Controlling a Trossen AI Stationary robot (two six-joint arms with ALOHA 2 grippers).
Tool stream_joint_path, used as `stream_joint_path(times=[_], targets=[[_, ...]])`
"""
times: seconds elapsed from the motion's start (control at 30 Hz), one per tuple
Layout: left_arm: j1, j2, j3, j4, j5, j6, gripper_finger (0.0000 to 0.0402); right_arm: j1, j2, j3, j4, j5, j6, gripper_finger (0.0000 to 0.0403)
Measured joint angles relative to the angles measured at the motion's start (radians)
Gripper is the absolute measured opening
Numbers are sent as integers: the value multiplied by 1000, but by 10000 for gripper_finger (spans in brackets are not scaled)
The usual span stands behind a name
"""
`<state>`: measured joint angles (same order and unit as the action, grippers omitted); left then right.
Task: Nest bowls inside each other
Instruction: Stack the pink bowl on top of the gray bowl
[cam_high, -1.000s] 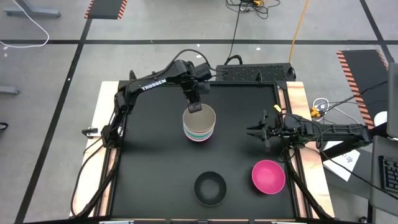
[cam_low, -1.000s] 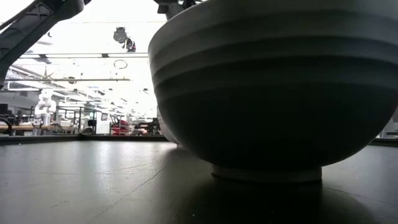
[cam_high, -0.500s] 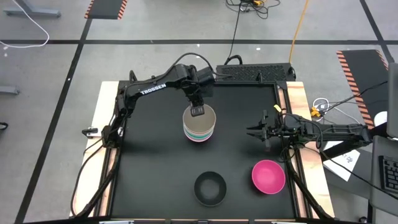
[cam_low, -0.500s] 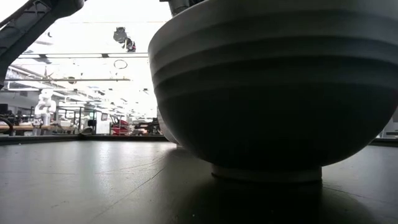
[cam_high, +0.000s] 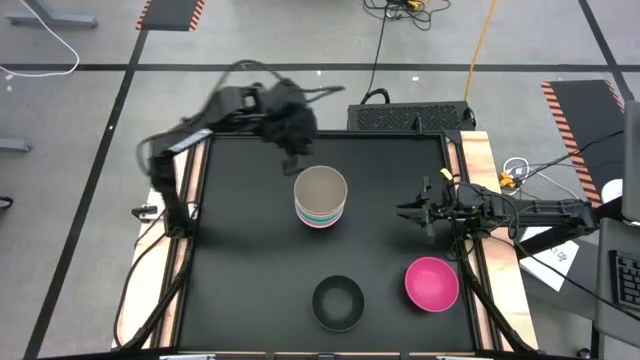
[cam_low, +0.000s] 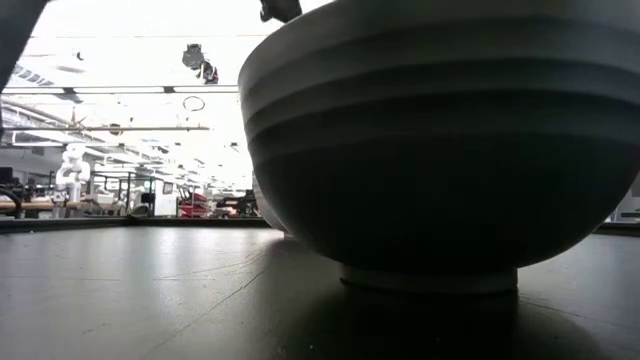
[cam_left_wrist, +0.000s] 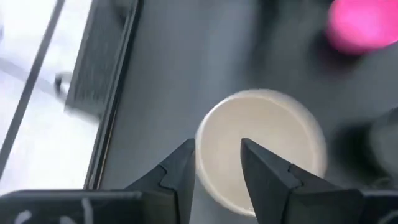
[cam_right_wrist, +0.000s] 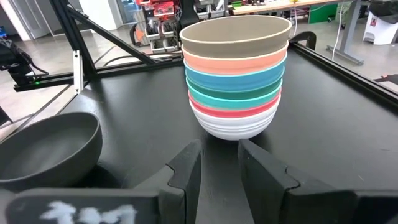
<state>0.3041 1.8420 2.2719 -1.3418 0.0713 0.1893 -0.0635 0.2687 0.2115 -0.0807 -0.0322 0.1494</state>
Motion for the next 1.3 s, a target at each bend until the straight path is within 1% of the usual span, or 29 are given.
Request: stream_joint_path(times=[0.07, 0.13, 0.2, 0.3, 0.4, 0.5, 0.6, 0.7, 0.77, 0.87, 0.97, 1.03, 1.2, 1.3], targets=[[-20, -80, -65, 79, 44, -9, 131, 0, 0, 0, -5, 0, 1, 100], [-50, -158, -174, 183, 103, -9, 131, 0, 1, 0, -5, 0, 3, 100], [-88, -242, -323, 321, 175, -1, 131, 0, 2, 0, -6, 0, 2, 100], [-146, -364, -595, 593, 263, 8, 131, 0, 2, 0, -5, 0, 1, 100], [-176, -473, -862, 826, 272, -3, 131, 0, 3, 0, 2, 0, 1, 100], [-168, -592, -1099, 1016, 271, -8, 131, 0, 3, 0, 2, 0, 15, 100], [-139, -707, -1272, 1206, 286, -89, 131, 0, 3, 0, 2, 0, 26, 100], [-132, -800, -1397, 1279, 320, -114, 131, 0, 3, 0, 3, 0, 33, 100], [-134, -858, -1468, 1273, 319, -114, 131, 0, 3, 0, 7, 1, 32, 100], [-136, -935, -1572, 1257, 236, -134, 131, 0, 3, 0, 23, 2, 26, 100], [-130, -1009, -1708, 1251, 160, -178, 131, 0, 3, 0, 44, 2, 17, 100], [-128, -1061, -1801, 1319, 140, -205, 131, 0, 3, 0, 57, 2, 11, 100], [-129, -1190, -2047, 1619, 137, -234, 131, 0, 3, 0, 68, 4, -15, 100], [-129, -1258, -2165, 1751, 125, -237, 131, 0, 3, 0, 102, 4, -28, 100]])
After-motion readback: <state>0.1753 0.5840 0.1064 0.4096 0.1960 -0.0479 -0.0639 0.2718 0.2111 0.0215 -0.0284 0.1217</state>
